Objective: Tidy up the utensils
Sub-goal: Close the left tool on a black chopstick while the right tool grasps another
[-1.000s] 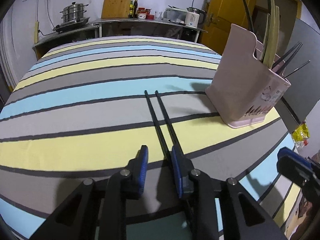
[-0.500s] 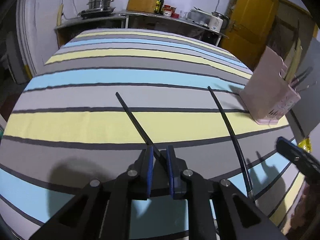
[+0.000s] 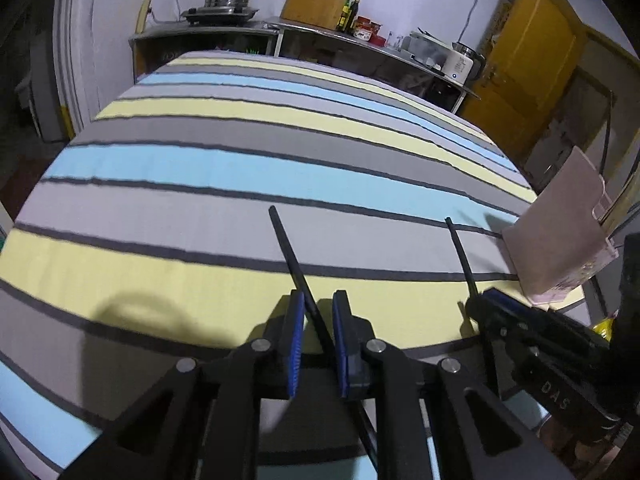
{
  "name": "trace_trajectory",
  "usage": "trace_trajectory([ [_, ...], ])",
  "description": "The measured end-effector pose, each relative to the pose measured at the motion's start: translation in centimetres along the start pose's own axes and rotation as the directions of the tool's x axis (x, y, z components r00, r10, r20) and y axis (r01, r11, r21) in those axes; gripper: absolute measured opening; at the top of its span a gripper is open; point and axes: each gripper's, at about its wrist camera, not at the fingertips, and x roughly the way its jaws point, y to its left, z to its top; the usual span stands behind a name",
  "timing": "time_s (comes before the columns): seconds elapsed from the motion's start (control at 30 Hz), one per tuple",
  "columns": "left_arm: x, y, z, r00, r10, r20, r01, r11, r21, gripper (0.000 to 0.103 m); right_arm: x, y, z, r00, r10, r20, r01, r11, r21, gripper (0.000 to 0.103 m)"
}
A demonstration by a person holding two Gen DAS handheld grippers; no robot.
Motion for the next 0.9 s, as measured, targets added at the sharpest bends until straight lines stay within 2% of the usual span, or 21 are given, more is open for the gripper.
trace_trajectory([
  [0.17, 0.2, -0.7, 0.2, 0.999, 0.035, 0.011, -0.036, 0.997, 0.071, 0.015, 0.8, 0.7, 0.9, 0.999, -0.046, -0.002, 0.046, 0.999, -0.023, 0.022],
  [0.23, 0.3, -0.9, 0.3, 0.999, 0.051, 0.013, -0.052, 0.995, 0.09, 0.014, 1.0, 0.9, 1.1, 0.997, -0.083, -0.004, 0.082, 0.996, -0.042, 0.008],
  [0.33, 0.3, -1.2, 0.5, 0.997, 0.075, 0.01, -0.076, 0.991, 0.107, 0.011, 0.9, 0.4, 1.3, 0.998, -0.061, -0.017, 0.061, 0.998, -0.019, 0.007],
  [0.47, -0.2, -0.7, 0.7, 0.999, 0.03, -0.012, -0.029, 0.997, 0.073, 0.007, 0.1, 0.2, 1.4, 1.0, -0.019, -0.011, 0.019, 1.0, 0.005, 0.006],
  [0.7, -3.6, -1.0, 1.1, 0.999, -0.034, 0.036, 0.032, 0.997, 0.067, 0.006, -3.8, 0.9, 1.7, 0.997, 0.032, 0.071, -0.033, 0.999, 0.013, 0.006],
  [0.9, -7.2, -1.8, 2.1, 0.991, -0.098, 0.087, 0.091, 0.992, 0.083, 0.006, -7.1, 0.7, 2.2, 0.99, 0.055, 0.132, -0.059, 0.998, 0.026, 0.006],
])
